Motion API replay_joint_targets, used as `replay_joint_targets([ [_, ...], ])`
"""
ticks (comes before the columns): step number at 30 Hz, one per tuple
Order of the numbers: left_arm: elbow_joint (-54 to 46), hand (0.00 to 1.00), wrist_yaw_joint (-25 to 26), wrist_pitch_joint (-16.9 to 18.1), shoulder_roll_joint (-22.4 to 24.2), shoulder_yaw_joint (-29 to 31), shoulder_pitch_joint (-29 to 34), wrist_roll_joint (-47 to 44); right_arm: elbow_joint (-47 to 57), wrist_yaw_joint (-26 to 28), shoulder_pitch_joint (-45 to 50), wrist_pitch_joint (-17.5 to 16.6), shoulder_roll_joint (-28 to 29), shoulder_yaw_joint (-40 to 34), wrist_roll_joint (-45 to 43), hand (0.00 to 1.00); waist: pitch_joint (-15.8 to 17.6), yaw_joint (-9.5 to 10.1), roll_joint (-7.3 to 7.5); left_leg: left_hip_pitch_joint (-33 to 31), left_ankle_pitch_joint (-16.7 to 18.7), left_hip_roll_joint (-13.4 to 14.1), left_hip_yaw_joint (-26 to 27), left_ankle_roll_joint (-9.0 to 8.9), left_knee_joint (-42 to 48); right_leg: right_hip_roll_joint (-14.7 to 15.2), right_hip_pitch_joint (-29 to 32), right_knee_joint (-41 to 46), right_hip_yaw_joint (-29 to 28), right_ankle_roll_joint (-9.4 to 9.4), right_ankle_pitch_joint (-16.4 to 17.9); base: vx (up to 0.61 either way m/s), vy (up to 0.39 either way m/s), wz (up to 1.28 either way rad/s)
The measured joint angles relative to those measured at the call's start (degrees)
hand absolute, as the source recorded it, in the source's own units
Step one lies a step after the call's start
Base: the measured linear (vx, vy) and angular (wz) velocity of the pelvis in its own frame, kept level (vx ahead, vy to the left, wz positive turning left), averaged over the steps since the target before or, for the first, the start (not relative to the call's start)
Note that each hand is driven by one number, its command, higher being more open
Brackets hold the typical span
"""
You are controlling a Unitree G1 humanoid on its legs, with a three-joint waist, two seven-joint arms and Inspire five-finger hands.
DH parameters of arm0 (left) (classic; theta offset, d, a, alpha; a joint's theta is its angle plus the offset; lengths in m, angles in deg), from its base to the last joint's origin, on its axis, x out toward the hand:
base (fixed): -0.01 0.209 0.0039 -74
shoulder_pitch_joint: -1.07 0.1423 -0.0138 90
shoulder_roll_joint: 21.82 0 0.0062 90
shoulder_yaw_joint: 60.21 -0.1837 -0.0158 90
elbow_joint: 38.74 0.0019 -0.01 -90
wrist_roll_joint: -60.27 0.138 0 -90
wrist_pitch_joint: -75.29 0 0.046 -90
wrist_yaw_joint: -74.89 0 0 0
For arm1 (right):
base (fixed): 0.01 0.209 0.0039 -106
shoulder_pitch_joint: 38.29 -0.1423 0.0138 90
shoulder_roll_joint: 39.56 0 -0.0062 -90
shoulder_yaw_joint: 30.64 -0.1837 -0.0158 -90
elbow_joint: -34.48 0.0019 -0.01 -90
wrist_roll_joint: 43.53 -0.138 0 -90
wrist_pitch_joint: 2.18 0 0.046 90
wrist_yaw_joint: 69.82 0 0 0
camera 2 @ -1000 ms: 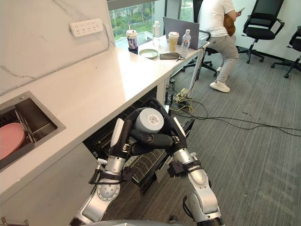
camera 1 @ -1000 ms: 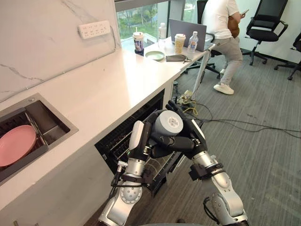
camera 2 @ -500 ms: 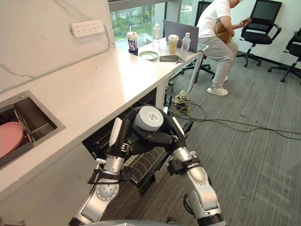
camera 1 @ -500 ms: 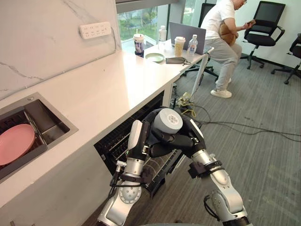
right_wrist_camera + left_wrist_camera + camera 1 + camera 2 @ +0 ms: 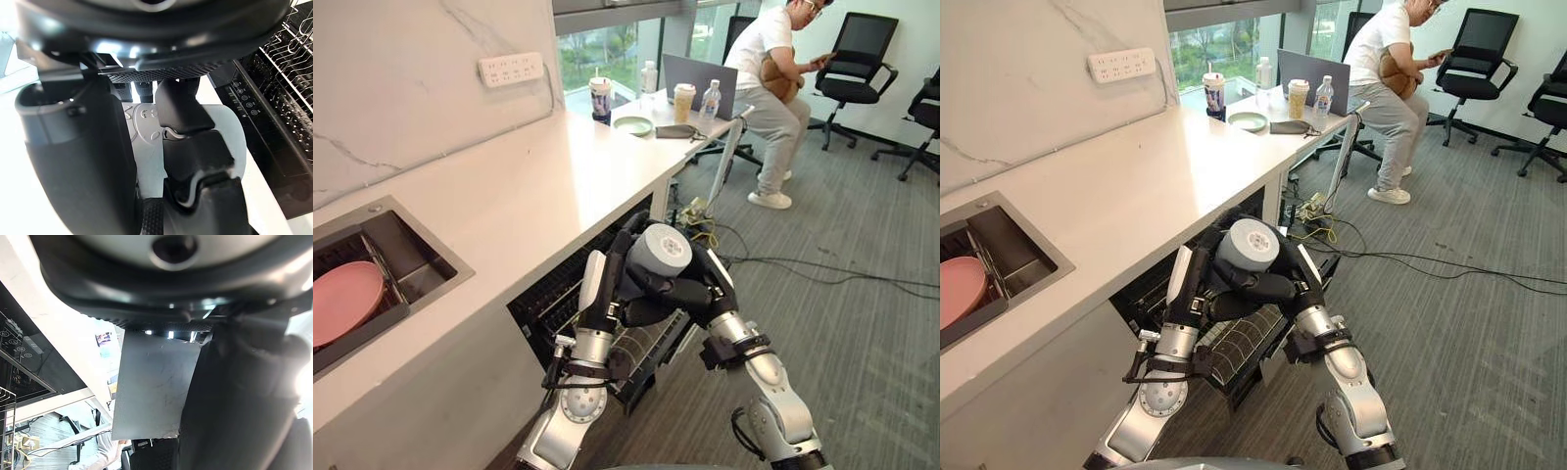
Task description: Walk over to the sink, pick up the cup, carry it to the dishwasher, place the cup inside the dishwasher, then close the dishwasher door
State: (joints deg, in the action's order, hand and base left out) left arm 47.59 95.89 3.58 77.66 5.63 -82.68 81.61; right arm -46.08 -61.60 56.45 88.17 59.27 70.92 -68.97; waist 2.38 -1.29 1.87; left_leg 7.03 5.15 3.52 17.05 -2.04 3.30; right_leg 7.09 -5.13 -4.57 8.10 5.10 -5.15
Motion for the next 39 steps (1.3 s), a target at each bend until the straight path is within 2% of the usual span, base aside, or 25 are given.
replay_joint_targets([
  [7,0.0,1.0,0.5,0.0,0.8,0.3,1.7,-0.1,-2.4,-1.7,0.5,0.0,3.1,-2.6,-6.1,0.0,0.0,-0.07,0.01,0.2,-0.5,-0.2,0.0,0.0,-1.1,0.0,0.4,0.1,0.1,0.2,0.1,0.0,0.0,0.0],
  [19,0.2,1.0,2.9,-0.1,1.0,3.1,3.2,-2.3,-3.5,-1.9,1.2,0.0,5.8,-2.8,-10.5,0.0,0.0,-0.32,0.02,1.4,-1.7,-0.6,-0.3,0.1,-3.4,0.2,-0.1,0.1,0.5,0.28,0.2,-0.02,-0.014,0.01],
  [24,2.0,1.0,3.0,-0.5,1.5,4.1,4.8,-6.2,-4.8,-1.8,1.8,0.0,7.1,-4.6,-11.1,0.0,-0.1,-0.27,0.08,1.5,-2.7,-0.8,-1.0,0.11,-4.9,0.2,-0.1,-0.1,1.3,0.33,0.2,-0.01,-0.022,0.08],
  [27,2.4,1.0,2.6,-0.5,3.2,6.5,7.4,-6.4,-5.0,-1.8,3.0,-0.1,8.0,-7.0,-11.1,0.0,-0.1,-0.1,0.17,1.5,-3.0,-0.8,-2.3,0.06,-5.3,0.2,-0.7,-0.2,2.6,0.51,0.4,0.0,-0.026,0.2],
  [30,6.4,1.0,2.4,-0.6,5.6,14.7,8.6,-11.3,-5.7,-1.8,4.9,-1.2,7.9,-11.0,-10.5,0.0,-0.2,0.42,0.19,1.5,-3.2,-0.7,-3.1,0.03,-5.5,0.3,-1.1,-0.2,3.5,0.62,0.7,-0.01,-0.031,0.16],
  [32,12.8,1.0,0.8,0.0,5.2,20.5,9.5,-15.6,-5.9,-1.8,6.2,-2.0,7.4,-14.1,-10.3,0.0,-0.2,0.46,0.21,1.5,-3.6,-0.7,-3.9,0.05,-6.1,0.4,-1.3,-0.2,4.3,0.66,0.9,-0.02,-0.042,0.18],
  [36,18.2,1.0,-3.4,0.6,3.3,21.6,13.4,-15.9,-5.9,-1.7,6.4,-3.0,5.9,-17.5,-8.9,0.0,-0.3,0.62,0.31,1.6,-4.1,-1.0,-5.1,0.23,-7.0,0.7,-1.7,-0.2,5.5,0.9,1.1,-0.02,-0.021,0.17],
  [39,25.2,1.0,-6.0,-1.6,3.6,22.0,15.6,-15.9,-6.4,-1.6,5.9,-3.0,4.9,-17.9,-7.6,0.0,-0.3,0.91,0.57,1.5,-4.3,-1.2,-5.6,0.3,-7.0,0.9,-1.9,-0.2,6.2,1.01,1.2,-0.02,-0.017,0.12],
])
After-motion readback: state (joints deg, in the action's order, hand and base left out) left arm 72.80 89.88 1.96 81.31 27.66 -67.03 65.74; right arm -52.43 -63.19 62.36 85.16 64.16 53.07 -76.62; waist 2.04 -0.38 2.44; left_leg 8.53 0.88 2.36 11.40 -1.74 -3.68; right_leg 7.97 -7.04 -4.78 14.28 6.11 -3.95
